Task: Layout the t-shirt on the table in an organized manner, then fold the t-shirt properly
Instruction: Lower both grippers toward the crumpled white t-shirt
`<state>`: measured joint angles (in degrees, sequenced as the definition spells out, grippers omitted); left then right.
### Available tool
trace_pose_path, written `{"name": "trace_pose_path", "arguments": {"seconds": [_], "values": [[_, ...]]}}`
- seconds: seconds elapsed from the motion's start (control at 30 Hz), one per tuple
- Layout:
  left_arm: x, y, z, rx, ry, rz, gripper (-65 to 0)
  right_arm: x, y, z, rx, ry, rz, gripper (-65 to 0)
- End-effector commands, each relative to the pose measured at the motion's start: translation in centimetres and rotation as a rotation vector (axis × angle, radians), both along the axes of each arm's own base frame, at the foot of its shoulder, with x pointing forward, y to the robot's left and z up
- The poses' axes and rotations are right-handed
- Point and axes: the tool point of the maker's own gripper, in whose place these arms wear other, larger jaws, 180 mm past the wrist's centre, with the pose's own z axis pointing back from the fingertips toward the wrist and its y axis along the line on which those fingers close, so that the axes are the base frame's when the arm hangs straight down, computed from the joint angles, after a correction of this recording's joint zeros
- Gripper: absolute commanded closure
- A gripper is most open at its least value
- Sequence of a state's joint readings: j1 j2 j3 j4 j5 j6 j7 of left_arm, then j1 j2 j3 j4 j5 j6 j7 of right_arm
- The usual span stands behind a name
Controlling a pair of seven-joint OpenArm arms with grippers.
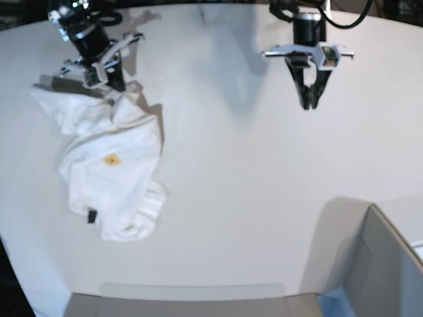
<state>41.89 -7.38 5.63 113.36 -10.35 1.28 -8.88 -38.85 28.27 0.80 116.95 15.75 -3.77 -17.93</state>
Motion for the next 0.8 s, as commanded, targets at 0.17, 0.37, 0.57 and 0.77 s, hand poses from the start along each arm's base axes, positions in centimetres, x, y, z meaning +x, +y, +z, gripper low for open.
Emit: {"name": "trace_pose_path", "arguments": {"seconds": [0.17, 0.37, 0.57, 0.77], "values": [[1.6, -2.4, 2.2, 0.124, -0.087, -0.097, -22.2, 2.7, 0.1, 2.6, 0.142, -0.049, -0.044, -2.8], [2.2, -10.3, 3.8, 0.256, -0.188, -0.325, -22.5, 4.4, -4.4, 5.3, 0.167, -0.155, -0.169, -11.8], [3.3, -18.9, 4.0, 0.410, -0.145, -0.534, -25.2, 4.2, -9.6, 6.2, 0.076, -0.172, -0.280, -11.9], [4.4, -24.5, 3.6, 0.479, -0.001, -0.669, -29.6, 4.3, -15.5, 5.4, -0.007, -0.104, -0.377, -12.0]]}}
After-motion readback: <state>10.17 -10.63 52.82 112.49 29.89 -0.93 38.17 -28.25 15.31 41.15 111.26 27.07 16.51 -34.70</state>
